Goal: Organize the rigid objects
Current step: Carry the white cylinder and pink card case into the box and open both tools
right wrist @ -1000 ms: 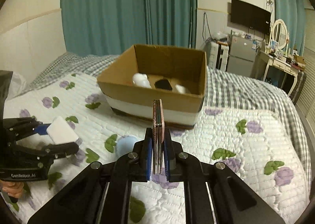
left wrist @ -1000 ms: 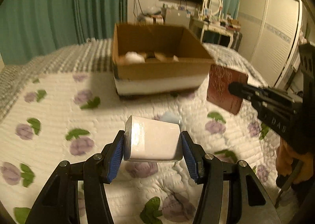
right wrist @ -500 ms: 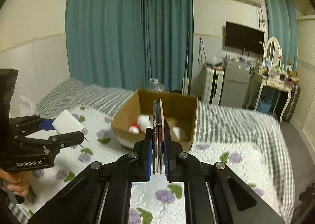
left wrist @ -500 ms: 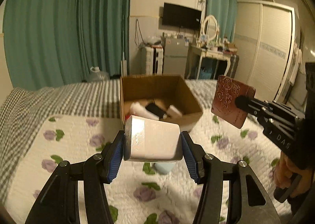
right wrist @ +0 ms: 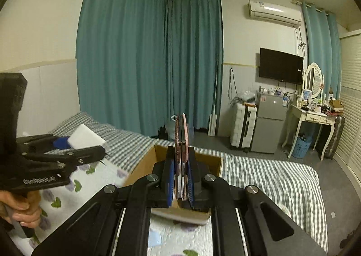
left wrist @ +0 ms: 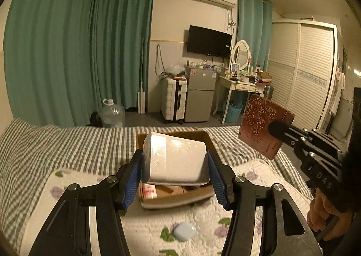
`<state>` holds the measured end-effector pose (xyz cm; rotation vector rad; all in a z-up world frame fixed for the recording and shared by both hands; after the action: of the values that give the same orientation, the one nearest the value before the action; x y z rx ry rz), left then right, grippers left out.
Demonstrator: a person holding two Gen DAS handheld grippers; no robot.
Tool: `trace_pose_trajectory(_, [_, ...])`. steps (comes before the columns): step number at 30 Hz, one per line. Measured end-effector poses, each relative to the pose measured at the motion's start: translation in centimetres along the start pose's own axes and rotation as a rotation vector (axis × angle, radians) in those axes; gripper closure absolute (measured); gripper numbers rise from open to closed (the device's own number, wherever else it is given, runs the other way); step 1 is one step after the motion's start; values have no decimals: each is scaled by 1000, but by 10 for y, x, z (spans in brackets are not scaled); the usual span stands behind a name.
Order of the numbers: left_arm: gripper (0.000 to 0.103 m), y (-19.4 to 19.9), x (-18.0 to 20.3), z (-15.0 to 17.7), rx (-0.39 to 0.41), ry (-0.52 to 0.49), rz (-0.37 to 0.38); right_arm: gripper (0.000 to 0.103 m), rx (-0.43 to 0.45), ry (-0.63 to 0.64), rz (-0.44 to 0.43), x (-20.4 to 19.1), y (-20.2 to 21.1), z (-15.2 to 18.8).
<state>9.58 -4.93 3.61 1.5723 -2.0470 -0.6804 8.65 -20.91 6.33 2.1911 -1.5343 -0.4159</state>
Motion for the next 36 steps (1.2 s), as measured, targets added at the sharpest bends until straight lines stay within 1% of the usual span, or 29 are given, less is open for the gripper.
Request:
trace_pose_trajectory(6, [47,-25,1,-24,15,-13,-5,94,34,22,12,8,-15,-21])
trace_pose_trajectory(13, [47,-69,-7,-44,12,-7,-16,94,29,35,12,19,-60,-34])
trace_pose_trajectory(18, [47,-112,-16,-47,-28,7,-28,94,3,41,-3,24,-95,-31])
trace_pose_trajectory(23, [47,-157,-18,-35,-110,18,-11,94,-67,59,-10,28,-140,-15])
trace_pose_trajectory(28, [47,-199,-13,-11,-202,-18,-37,94,-207,81,-32,32,-190,14])
trace_pose_trajectory(31, [46,-217,-11,1,-253,-27,-40,94,-265,78,-35,36,-211,32])
trace_pose_trajectory(33, [46,-226,-9,8,-280,-34,-44,94,-289,71,-42,39,-221,39])
trace_pose_trajectory(34, [46,-230,-9,12,-290,-35,-48,94,-299,70,-44,39,-226,42])
trace_pose_trajectory(36, [46,-234,-6,15,-277,-61,-99,94,-320,69,-49,38,-235,48])
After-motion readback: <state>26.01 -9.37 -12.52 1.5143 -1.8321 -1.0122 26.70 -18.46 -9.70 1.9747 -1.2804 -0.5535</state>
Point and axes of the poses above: each gripper's, at about its wrist camera, not at the fingertips, and y roughly against the way its jaws point, x to its right, z to its underside, the point moved 2 cm from there along -y, roughly the way its jaws point, and after that the axes turned 13 degrees about -x, right-handed, at the moved point
